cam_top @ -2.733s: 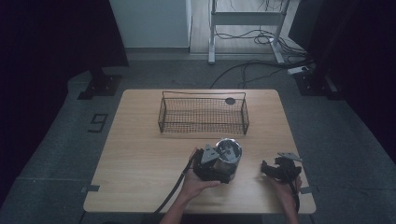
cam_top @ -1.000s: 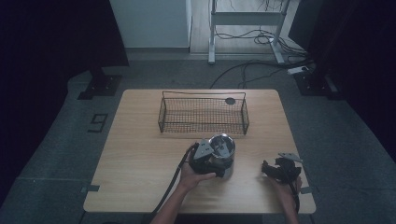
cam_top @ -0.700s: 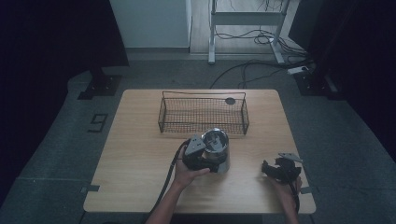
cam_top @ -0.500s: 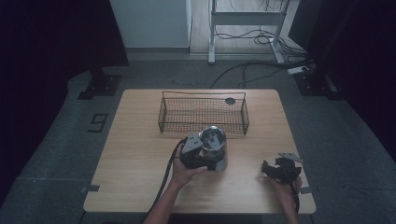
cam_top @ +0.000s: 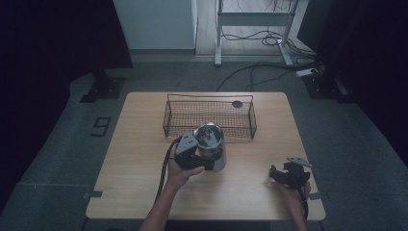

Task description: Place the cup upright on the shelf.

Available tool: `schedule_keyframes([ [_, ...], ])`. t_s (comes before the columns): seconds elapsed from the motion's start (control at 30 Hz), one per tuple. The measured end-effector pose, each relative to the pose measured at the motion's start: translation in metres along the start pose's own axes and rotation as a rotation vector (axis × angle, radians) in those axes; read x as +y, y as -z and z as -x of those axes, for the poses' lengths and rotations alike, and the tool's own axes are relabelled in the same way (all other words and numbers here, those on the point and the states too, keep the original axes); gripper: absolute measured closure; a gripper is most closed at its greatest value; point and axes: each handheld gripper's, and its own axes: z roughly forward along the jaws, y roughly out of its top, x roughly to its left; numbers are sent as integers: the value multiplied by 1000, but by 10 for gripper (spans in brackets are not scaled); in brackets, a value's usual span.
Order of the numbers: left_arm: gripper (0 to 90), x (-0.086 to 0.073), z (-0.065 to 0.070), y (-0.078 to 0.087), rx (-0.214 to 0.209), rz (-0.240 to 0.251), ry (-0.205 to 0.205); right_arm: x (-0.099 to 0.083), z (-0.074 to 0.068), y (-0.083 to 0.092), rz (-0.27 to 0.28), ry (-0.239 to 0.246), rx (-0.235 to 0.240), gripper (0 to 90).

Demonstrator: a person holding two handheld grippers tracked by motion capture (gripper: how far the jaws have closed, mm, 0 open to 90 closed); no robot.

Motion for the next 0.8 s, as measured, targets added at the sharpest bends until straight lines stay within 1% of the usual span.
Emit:
schedule_keyframes([
  [0.27,41,11,-10,0,7,13,12,0,0,0,2,2,2,100],
  [0.57,41,17,-18,0,19,10,22,0,0,0,0,4,6,104],
  [0.8,41,21,-22,2,20,23,12,0,0,1,0,6,9,110],
])
